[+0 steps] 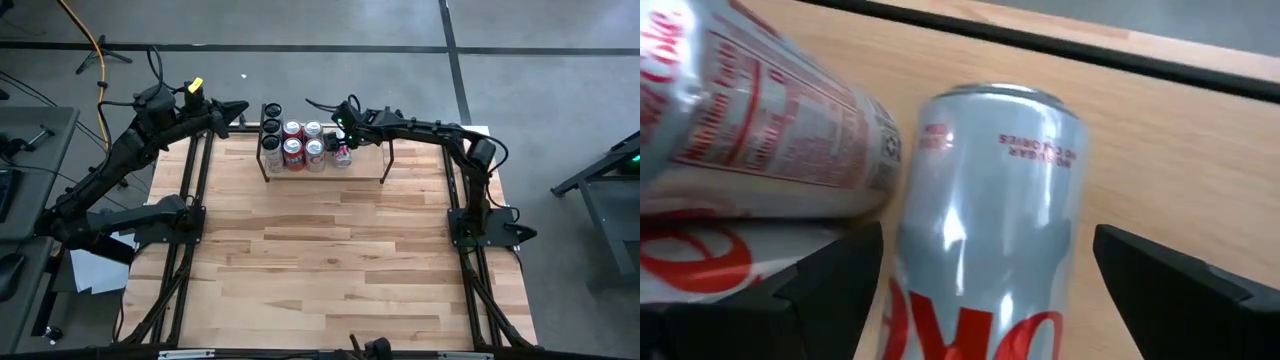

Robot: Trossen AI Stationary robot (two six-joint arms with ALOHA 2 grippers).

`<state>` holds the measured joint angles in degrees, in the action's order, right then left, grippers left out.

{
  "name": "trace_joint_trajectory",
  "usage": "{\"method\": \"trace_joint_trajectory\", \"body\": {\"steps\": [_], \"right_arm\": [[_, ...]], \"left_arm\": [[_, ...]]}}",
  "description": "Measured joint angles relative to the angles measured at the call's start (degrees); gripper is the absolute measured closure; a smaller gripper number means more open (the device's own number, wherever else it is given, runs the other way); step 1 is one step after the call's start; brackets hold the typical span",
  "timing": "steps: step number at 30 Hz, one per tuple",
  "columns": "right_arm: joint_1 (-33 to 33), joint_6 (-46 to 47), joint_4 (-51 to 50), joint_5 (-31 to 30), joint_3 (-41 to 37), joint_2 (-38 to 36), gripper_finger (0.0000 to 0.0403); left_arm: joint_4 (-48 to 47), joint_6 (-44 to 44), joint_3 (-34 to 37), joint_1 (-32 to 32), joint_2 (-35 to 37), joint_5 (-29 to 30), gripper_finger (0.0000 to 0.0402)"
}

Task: Place canned beverage on shelf
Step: Put the silver soda can aligned with the other silver soda can on the shelf

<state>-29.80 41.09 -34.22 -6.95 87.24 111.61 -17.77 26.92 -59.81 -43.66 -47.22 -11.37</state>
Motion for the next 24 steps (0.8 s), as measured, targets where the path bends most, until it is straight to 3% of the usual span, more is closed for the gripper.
{"method": "trace_joint_trajectory", "body": {"steps": [12, 18, 24], "right_arm": [[0.2, 0.48, -3.3, 1.23, 0.02, 2.05, 0.006], [0.2, -1.34, -8.08, 0.73, 0.02, 1.62, 0.0115], [0.72, -1.66, -10.35, 1.16, 0.0, -1.45, 0.0116]], "left_arm": [[-0.01, -0.5, 0.0, 0.0, 0.0, -0.08, 0.0401], [-0.01, -0.54, 0.0, 0.0, 0.0, -0.06, 0.0401], [-0.01, -0.55, 0.0, 0.0, 0.0, -0.05, 0.0401]]}}
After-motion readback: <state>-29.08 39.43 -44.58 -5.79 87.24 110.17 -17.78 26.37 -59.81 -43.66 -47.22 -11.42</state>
